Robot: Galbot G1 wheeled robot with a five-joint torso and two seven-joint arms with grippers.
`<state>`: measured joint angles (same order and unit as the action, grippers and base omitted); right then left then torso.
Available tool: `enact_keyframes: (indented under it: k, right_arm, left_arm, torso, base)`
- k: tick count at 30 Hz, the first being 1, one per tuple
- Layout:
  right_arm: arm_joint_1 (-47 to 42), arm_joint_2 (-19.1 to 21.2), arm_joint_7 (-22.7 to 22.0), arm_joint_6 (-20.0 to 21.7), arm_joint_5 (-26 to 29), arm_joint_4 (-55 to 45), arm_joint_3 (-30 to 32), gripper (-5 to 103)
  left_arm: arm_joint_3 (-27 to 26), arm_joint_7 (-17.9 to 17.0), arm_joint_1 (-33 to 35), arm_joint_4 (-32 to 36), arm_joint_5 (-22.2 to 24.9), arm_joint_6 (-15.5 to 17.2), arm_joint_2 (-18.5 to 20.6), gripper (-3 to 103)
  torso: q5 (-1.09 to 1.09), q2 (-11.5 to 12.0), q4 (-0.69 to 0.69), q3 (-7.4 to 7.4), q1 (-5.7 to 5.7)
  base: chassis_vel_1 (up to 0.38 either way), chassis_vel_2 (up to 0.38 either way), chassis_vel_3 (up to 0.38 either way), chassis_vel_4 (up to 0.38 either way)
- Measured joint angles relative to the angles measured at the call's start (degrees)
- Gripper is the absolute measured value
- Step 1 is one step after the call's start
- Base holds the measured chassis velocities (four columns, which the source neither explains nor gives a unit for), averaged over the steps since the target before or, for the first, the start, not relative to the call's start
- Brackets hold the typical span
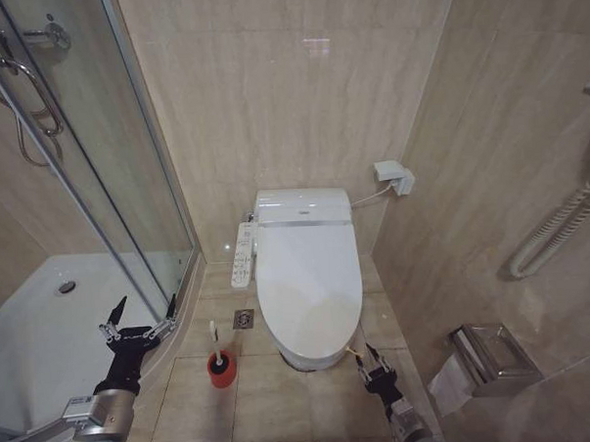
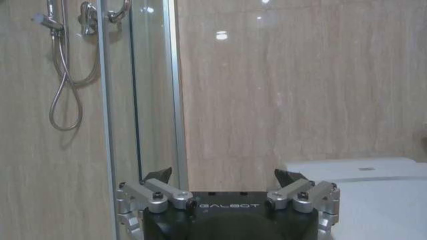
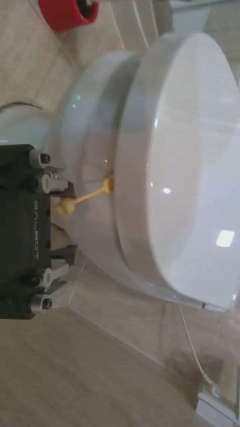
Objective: Open the toilet lid, clean the toilet bowl with a toilet brush, close the toilet lid, and flush.
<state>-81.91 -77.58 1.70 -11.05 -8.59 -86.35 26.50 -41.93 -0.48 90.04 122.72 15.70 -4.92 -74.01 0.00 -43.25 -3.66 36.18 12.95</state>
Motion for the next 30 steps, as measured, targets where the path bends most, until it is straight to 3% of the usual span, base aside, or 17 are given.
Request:
enact_keyframes:
  k: [2, 3, 9, 10, 17, 18, 30]
  right_arm:
    - [-0.61, 0.06, 0.29, -0.37, -0.19, -0.33, 0.0, 35]
    - [-0.9, 0.08, 0.46, -0.47, -0.22, -0.71, -0.02, 61]
    - [-2.01, -0.07, 1.84, -0.74, -0.66, -2.39, 0.04, 61]
    - [-2.23, -0.15, 2.09, -0.87, -0.74, -2.6, 0.04, 89]
    - [-2.86, -0.96, 2.39, -1.96, -1.22, -2.81, -0.16, 89]
    - [-2.84, -1.19, 2.4, -2.12, -1.25, -2.87, -0.22, 100]
    - [-1.16, -2.27, 1.86, -2.05, -1.21, -3.04, -1.73, 100]
  left_arm:
    - [0.0, 0.0, 0.0, 0.0, 0.0, 0.0, 0.0, 100]
    - [0.0, 0.0, 0.0, 0.0, 0.0, 0.0, 0.0, 100]
    - [0.0, 0.0, 0.0, 0.0, 0.0, 0.0, 0.0, 100]
    - [0.0, 0.0, 0.0, 0.0, 0.0, 0.0, 0.0, 100]
    - [0.0, 0.0, 0.0, 0.0, 0.0, 0.0, 0.0, 100]
    - [0.0, 0.0, 0.0, 0.0, 0.0, 0.0, 0.0, 100]
    - [0.0, 0.0, 0.0, 0.0, 0.0, 0.0, 0.0, 100]
  torso:
    - [0.0, 0.0, 0.0, 0.0, 0.0]
    - [0.0, 0.0, 0.0, 0.0, 0.0]
    - [0.0, 0.0, 0.0, 0.0, 0.0]
    - [0.0, 0.0, 0.0, 0.0, 0.0]
    - [0.0, 0.0, 0.0, 0.0, 0.0]
    - [0.0, 0.0, 0.0, 0.0, 0.0]
    - [0.0, 0.0, 0.0, 0.0, 0.0]
  base:
    - [0.0, 0.0, 0.0, 0.0]
    - [0.0, 0.0, 0.0, 0.0]
    - [0.0, 0.0, 0.0, 0.0]
    - [0.0, 0.0, 0.0, 0.0]
    - [0.0, 0.0, 0.0, 0.0]
    - [0.0, 0.0, 0.0, 0.0]
    - [0.0, 0.0, 0.0, 0.0]
